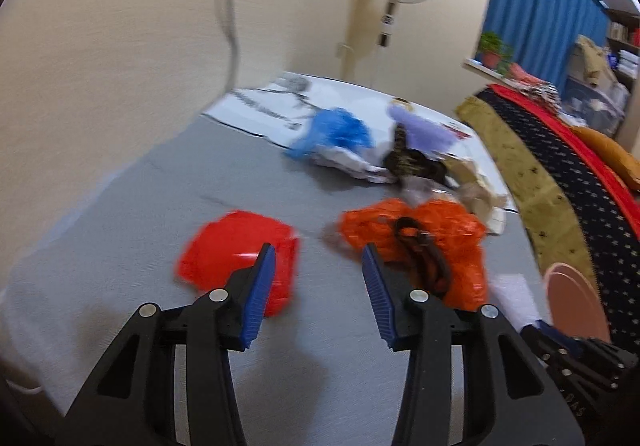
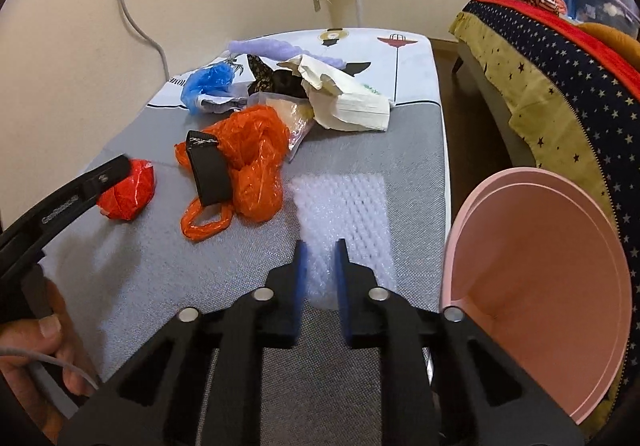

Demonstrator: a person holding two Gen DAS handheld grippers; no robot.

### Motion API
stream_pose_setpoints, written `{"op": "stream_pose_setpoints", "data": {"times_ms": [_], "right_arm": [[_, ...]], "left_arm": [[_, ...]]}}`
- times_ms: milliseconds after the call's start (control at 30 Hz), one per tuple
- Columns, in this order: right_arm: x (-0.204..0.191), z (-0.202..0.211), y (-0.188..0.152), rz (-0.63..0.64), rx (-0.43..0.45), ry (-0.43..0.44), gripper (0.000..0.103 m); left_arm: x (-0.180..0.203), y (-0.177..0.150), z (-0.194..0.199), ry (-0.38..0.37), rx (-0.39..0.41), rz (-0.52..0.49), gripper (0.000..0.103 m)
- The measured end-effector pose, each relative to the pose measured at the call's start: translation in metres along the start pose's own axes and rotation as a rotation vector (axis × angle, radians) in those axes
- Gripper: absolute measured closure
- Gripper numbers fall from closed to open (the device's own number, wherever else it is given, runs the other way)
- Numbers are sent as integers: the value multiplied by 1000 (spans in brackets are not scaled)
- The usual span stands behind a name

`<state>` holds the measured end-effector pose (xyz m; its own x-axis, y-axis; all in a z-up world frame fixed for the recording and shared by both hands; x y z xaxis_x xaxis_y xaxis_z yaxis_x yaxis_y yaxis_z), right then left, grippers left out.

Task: Collect trash
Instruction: 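Grasp the bubble wrap with the right tool while the left tool grasps the orange bag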

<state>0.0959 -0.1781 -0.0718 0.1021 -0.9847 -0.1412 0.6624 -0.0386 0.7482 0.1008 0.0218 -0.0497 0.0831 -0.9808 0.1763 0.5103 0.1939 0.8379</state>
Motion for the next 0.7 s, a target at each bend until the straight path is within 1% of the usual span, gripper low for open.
{"op": "stream_pose_setpoints", "data": {"times_ms": [133,267,400,500,633,700], "right_arm": [[3,2,1,8,15,-15,91],[8,6,3,-4,28,-22,92],[10,8,4,-9,39,-29,92],[11,10,5,-7,46,-38,92],[14,13,6,-9,54,-48,92],[13,14,6,-6,58,-55,92]], "left_arm": [[15,0,-8,-66,-7,-5,58],[32,-3,-14,-141,-36,-20,58],[44,-6,-22,-177,-72,-31,58],[49,-9,-27,-187,-100,-30,59],[56,-12,-33,-208,-129,-45,73],[59,-14,-36,-213,-142,-49,82]]}}
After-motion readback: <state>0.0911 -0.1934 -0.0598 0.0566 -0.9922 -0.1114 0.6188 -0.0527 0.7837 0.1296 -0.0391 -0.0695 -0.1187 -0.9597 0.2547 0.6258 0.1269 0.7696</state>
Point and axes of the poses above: each gripper's, at about its wrist camera, not at the fingertips, and z roughly against the way its jaws point, x to its right, y to its top, the point moved 1 cm from there along -z, roughly the way its jaws point, and after that the axes turned 7 degrees about x, right-handed, at the moved point
